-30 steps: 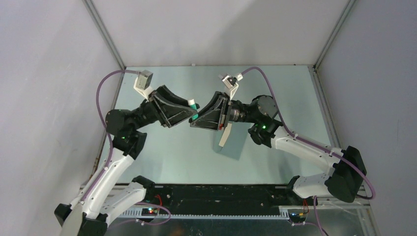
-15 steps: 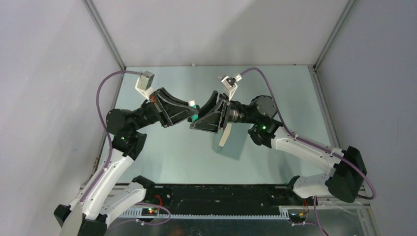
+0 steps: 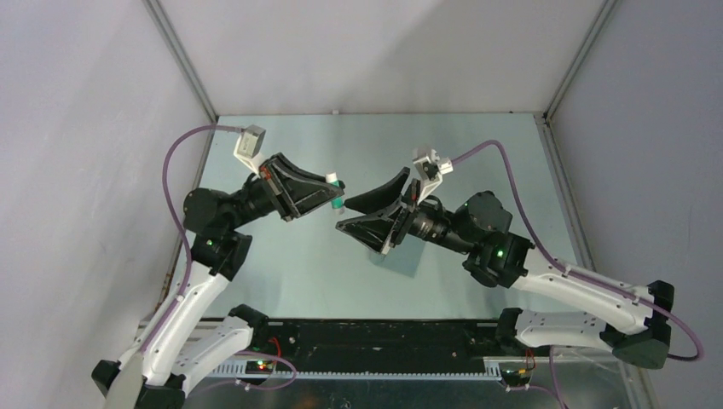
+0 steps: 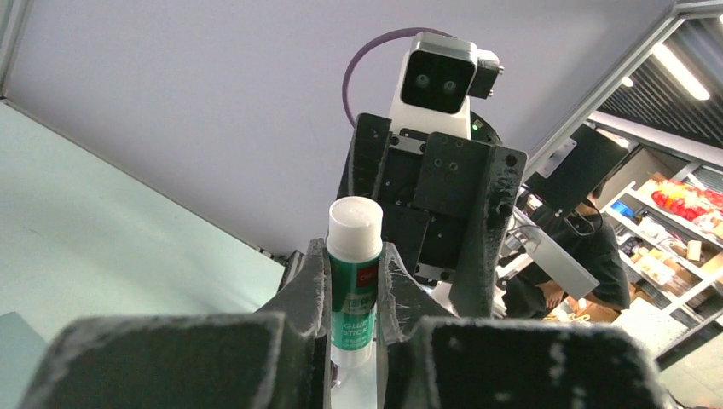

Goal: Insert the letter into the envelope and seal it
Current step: Unscrew the solid glue.

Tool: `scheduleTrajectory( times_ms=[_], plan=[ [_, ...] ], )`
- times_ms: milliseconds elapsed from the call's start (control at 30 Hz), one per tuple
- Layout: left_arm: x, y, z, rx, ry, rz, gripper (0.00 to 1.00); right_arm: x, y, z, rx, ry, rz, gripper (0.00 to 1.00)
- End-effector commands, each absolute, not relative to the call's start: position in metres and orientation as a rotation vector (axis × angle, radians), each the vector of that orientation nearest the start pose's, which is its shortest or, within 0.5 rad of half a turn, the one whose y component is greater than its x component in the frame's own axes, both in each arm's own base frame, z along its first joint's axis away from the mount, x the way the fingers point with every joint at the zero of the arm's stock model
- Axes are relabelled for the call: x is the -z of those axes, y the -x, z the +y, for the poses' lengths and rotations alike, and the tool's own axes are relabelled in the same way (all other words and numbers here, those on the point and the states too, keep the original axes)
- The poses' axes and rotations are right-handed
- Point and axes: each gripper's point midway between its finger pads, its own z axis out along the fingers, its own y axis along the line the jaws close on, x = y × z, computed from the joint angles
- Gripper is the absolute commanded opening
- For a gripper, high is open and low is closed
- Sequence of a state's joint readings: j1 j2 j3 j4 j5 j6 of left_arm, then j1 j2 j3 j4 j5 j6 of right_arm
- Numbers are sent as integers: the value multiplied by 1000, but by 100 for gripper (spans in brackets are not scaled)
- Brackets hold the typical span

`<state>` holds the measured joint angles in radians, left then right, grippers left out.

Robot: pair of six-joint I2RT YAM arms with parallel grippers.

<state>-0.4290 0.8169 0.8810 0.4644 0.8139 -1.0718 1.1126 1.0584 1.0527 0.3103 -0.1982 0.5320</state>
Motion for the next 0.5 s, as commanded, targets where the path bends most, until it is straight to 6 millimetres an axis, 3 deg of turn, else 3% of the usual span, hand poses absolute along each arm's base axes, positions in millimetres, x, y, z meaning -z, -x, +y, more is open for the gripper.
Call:
scheduleTrajectory(
  times_ms=[0,233,467],
  plan=[
    [-468,-146,-231,1665,-461,1273,0,-430,-137,371,-1382,553,1340,63],
    [-469,-146,-229,1660,-452,1268,0,-426,-142,378,-1364,541,1369,63],
    [-469,-146,-230,1662,-453,1268,0,-428,-141,379,-1374,545,1358,55]
  ],
)
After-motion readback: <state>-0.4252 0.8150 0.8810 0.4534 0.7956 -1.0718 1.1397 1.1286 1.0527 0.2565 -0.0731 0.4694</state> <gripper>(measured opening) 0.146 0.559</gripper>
